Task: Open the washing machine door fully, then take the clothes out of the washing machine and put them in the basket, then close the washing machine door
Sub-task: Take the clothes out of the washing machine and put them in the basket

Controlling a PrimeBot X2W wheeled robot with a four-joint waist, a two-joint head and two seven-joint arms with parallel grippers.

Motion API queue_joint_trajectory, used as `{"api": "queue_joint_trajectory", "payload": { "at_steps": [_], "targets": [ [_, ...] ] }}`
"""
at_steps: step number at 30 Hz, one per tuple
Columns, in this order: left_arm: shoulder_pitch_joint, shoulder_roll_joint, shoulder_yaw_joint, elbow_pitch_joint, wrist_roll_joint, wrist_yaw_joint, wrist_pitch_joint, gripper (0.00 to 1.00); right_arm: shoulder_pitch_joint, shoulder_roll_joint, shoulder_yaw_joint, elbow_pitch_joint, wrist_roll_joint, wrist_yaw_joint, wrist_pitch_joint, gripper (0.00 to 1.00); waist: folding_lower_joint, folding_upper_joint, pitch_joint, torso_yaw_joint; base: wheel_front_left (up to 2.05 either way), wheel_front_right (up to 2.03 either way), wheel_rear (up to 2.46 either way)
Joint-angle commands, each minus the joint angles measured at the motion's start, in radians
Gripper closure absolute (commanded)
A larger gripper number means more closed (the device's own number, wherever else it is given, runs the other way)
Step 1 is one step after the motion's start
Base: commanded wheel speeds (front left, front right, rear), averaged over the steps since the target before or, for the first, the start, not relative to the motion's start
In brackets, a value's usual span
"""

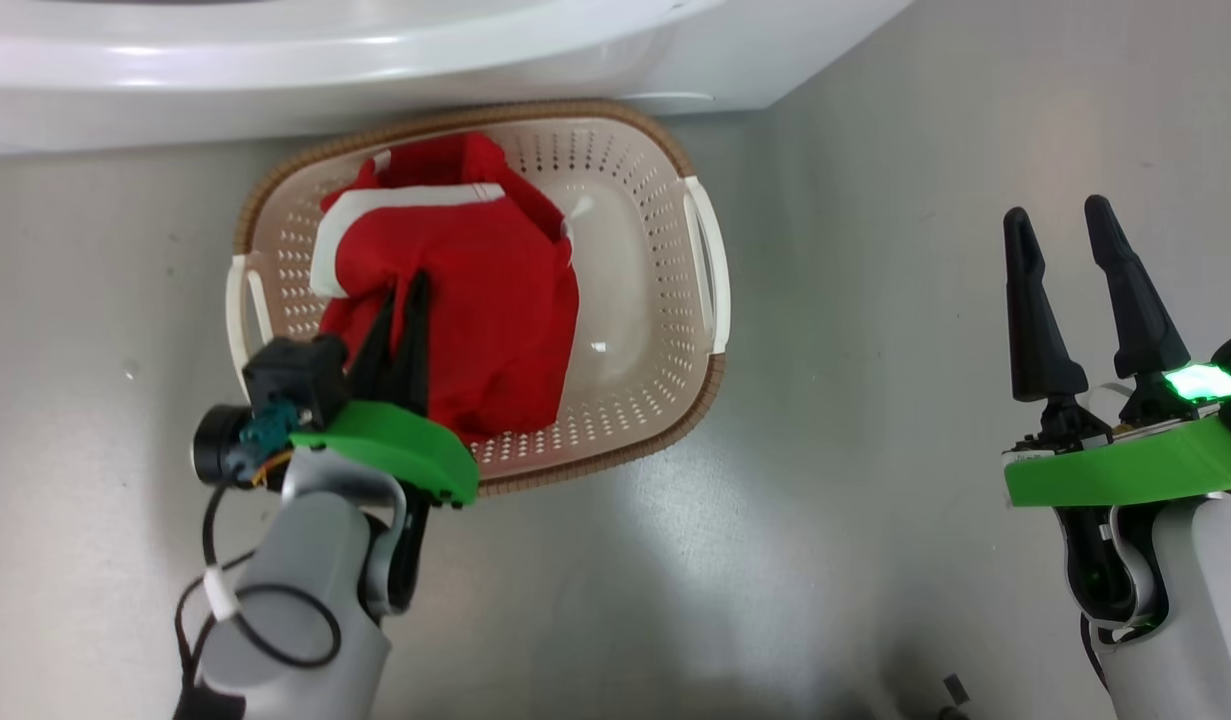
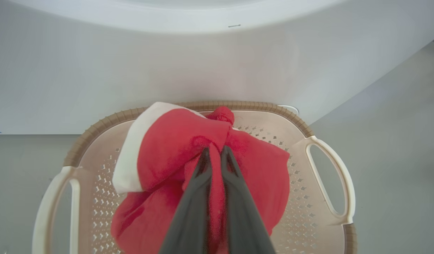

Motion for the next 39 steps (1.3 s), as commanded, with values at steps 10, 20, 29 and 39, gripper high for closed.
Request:
{"api": "queue_joint_trajectory", "payload": {
  "at_steps": [10, 20, 29, 39],
  "targets": [
    [-0.111, 0.023, -0.008, 0.217, -0.013, -0.026, -0.005, 1.0, -0.02, -0.001, 0.018, -0.028, 0.002, 0.0, -0.006, 0.0, 0.0, 0.0, 0.065, -0.014, 0.0, 0.0, 0.0],
    [-0.145, 0.023, -0.016, 0.25, -0.036, -0.022, -0.005, 0.02, -0.03, -0.002, 0.012, -0.024, 0.002, 0.0, -0.006, 0.0, 0.0, 0.0, 0.07, -0.011, 0.0, 0.0, 0.0],
    [-0.105, 0.023, -0.01, 0.227, -0.048, -0.034, -0.005, 0.0, -0.011, -0.006, 0.017, -0.013, -0.002, 0.0, -0.006, 0.0, 0.0, 0.0, 0.01, -0.001, 0.0, 0.0, 0.0],
    [-0.013, 0.023, 0.035, 0.136, -0.025, -0.058, -0.005, 0.0, 0.043, -0.009, 0.018, 0.003, -0.009, 0.0, -0.006, 0.0, 0.0, 0.0, -0.111, 0.015, 0.0, 0.0, 0.0]
  ]
}}
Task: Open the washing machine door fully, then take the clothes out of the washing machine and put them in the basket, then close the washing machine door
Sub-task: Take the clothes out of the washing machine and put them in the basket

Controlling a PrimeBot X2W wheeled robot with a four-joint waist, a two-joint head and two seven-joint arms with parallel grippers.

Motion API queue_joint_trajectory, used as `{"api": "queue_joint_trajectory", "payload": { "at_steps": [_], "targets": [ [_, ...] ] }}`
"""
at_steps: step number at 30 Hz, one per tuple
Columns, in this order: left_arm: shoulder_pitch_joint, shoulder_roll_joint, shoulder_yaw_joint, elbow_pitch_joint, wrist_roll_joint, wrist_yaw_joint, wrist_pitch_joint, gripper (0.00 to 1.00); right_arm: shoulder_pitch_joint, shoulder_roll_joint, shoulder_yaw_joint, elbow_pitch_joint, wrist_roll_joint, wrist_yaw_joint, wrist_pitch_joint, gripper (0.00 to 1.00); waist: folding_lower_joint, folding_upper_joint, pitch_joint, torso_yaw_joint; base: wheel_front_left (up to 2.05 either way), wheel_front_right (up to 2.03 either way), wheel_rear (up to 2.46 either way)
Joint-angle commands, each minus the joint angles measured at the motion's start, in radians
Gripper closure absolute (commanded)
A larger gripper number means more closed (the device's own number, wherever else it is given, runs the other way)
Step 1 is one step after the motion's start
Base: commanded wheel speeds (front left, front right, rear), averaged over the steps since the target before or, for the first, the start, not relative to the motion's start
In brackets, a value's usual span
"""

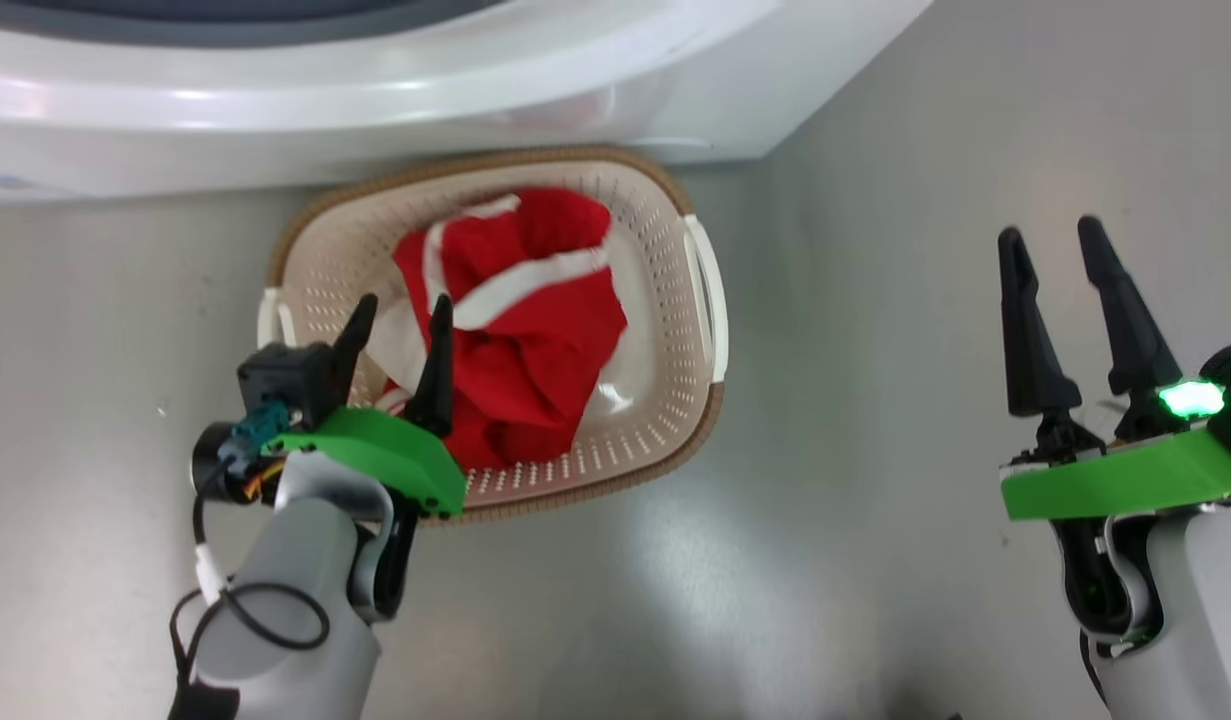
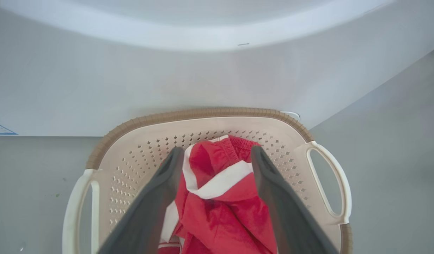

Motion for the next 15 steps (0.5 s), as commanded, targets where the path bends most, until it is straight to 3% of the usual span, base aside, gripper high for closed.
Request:
{"api": "queue_joint_trajectory", "payload": {
  "at_steps": [1, 15],
  "targets": [
    [0.048, 0.025, 0.031, -0.029, 0.008, -0.008, -0.005, 0.0, 0.04, -0.008, 0.016, -0.018, -0.009, 0.0, -0.006, 0.0, 0.0, 0.0, -0.053, 0.011, 0.0, 0.0, 0.0],
    [0.217, 0.025, 0.114, -0.145, 0.064, -0.045, -0.005, 0.0, 0.143, -0.003, 0.012, 0.018, -0.021, 0.0, -0.006, 0.0, 0.0, 0.0, -0.255, 0.031, 0.0, 0.0, 0.0]
  ]
}}
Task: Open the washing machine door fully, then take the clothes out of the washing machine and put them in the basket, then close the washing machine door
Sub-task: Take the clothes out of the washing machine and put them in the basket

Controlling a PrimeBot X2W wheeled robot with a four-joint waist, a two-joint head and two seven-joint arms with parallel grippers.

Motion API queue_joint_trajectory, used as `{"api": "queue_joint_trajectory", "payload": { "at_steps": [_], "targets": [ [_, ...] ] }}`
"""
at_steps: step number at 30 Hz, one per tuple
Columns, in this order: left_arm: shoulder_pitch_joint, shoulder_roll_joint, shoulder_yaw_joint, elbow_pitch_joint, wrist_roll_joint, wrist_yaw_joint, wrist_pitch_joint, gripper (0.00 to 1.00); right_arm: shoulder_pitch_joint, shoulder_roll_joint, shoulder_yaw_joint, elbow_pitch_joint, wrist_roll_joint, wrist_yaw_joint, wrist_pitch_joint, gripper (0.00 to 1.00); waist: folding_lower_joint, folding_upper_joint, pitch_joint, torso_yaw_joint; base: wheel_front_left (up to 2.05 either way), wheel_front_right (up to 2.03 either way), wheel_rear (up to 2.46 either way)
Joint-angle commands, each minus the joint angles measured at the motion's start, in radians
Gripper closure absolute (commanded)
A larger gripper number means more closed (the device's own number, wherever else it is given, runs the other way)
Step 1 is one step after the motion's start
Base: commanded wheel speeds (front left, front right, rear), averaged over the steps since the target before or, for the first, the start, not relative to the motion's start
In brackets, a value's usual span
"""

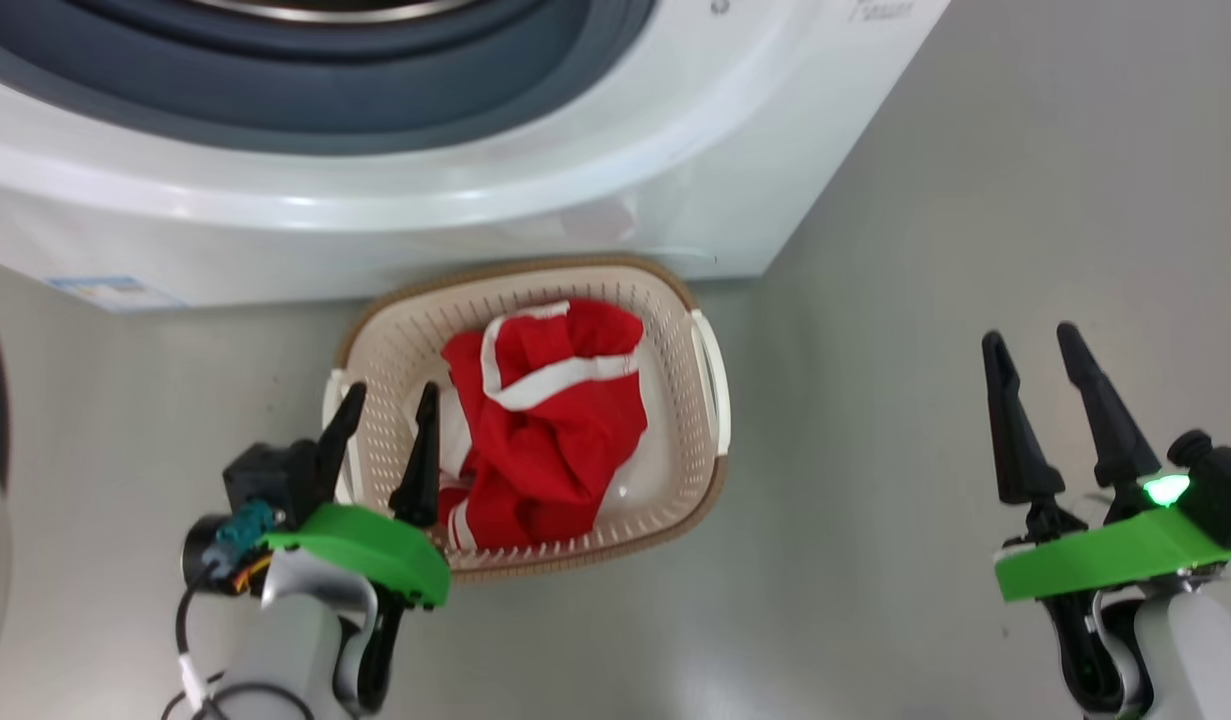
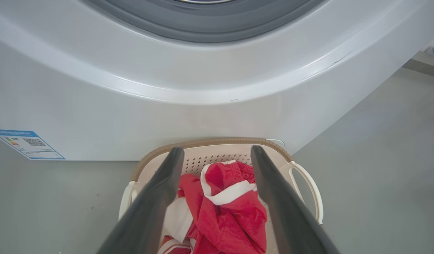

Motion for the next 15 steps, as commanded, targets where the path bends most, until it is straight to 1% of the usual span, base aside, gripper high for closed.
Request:
{"api": "queue_joint_trajectory", "payload": {
  "at_steps": [1, 15],
  "targets": [
    [0.039, 0.024, 0.034, -0.032, 0.012, -0.005, -0.005, 0.0, 0.029, -0.006, 0.014, -0.017, -0.013, 0.0, -0.006, 0.0, 0.0, -0.0001, -0.071, 0.011, 0.0, 0.0, 0.0],
    [0.187, 0.024, 0.096, -0.158, 0.048, -0.025, -0.005, 0.0, 0.136, 0.005, -0.005, -0.003, -0.025, 0.0, -0.006, 0.0, 0.0, -0.0001, -0.228, 0.028, 0.0, 0.0, 0.0]
  ]
}}
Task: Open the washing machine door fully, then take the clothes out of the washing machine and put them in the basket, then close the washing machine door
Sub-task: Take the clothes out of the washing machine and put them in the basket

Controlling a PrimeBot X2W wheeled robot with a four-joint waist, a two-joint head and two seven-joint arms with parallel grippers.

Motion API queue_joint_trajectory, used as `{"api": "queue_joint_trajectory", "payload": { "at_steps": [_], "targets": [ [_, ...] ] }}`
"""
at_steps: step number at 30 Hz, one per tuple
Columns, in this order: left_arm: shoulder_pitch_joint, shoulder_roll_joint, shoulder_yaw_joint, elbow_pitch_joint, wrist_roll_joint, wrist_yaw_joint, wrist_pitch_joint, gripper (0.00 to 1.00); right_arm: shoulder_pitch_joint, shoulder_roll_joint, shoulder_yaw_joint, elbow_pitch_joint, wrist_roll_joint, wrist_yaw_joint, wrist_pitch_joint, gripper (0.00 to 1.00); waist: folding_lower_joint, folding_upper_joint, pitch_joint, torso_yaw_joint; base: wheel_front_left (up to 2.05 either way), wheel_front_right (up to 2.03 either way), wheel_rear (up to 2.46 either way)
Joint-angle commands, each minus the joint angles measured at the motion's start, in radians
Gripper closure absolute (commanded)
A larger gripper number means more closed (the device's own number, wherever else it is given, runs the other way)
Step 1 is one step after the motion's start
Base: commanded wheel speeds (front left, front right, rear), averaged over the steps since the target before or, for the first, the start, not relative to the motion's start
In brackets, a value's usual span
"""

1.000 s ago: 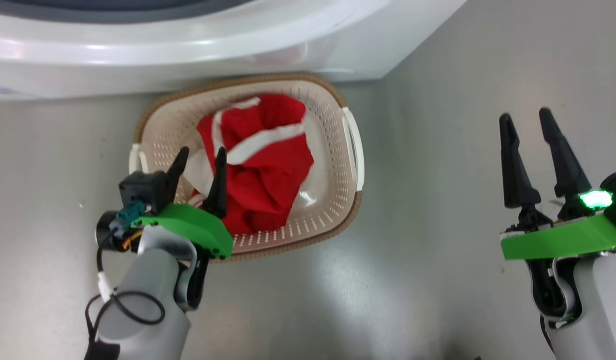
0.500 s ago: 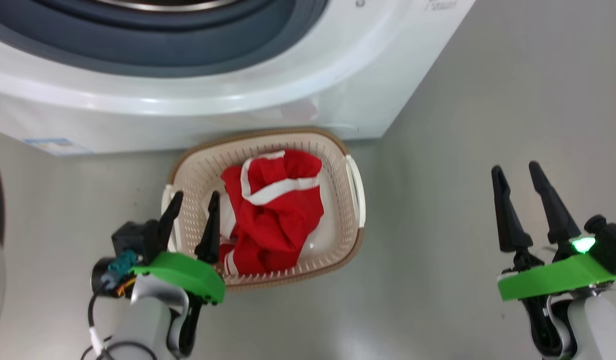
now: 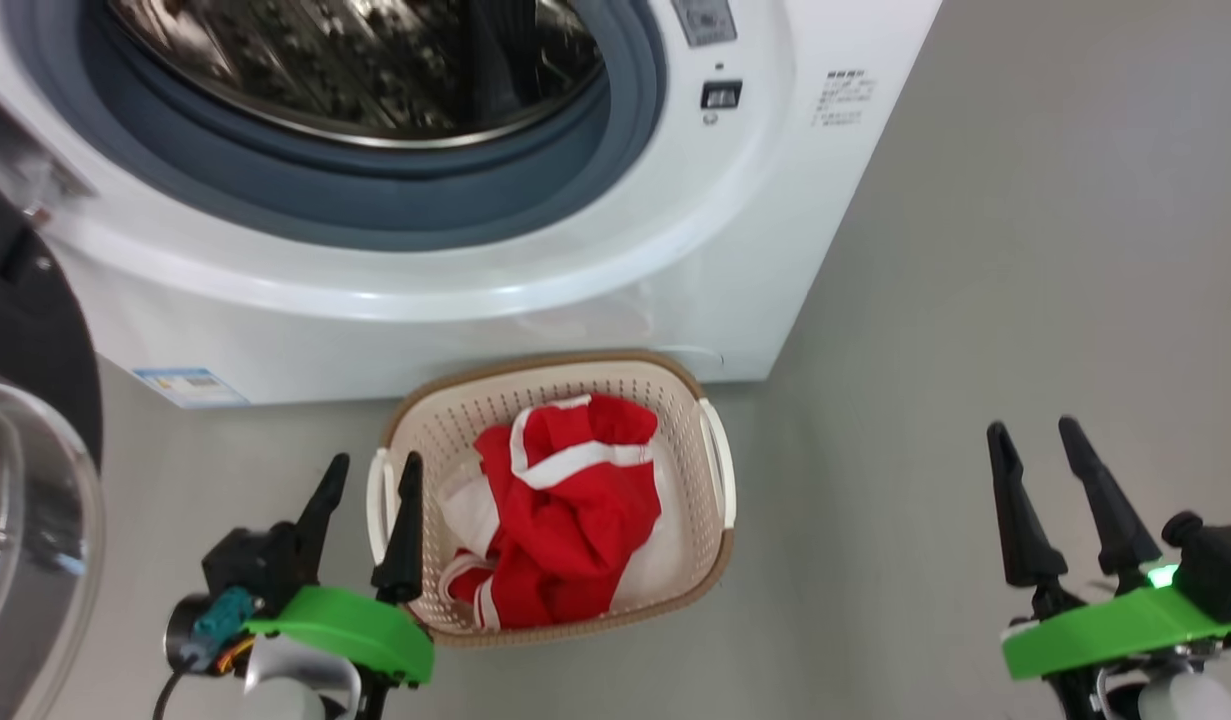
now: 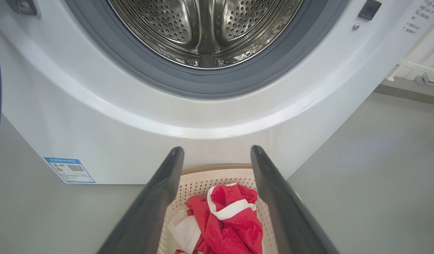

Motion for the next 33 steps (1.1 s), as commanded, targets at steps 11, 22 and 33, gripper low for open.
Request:
{"api": "queue_joint_trajectory", "payload": {
  "at_steps": [11, 22, 33],
  "targets": [
    [0.131, 0.024, 0.082, -0.141, 0.048, -0.024, -0.005, 0.0, 0.105, 0.003, -0.005, -0.021, -0.023, 0.0, -0.006, 0.0, 0.0, 0.0, -0.133, 0.024, 0.0, 0.0, 0.0],
    [0.246, 0.024, 0.115, -0.254, 0.074, -0.032, -0.005, 0.0, 0.175, 0.007, -0.023, -0.025, -0.031, 0.0, -0.006, 0.0, 0.0, 0.0, -0.178, 0.031, 0.0, 0.0, 0.0],
    [0.36, 0.024, 0.127, -0.361, 0.063, -0.007, -0.005, 0.0, 0.214, 0.015, -0.043, -0.031, -0.033, 0.0, -0.006, 0.0, 0.0, 0.0, -0.192, 0.035, 0.0, 0.0, 0.0]
  ]
}}
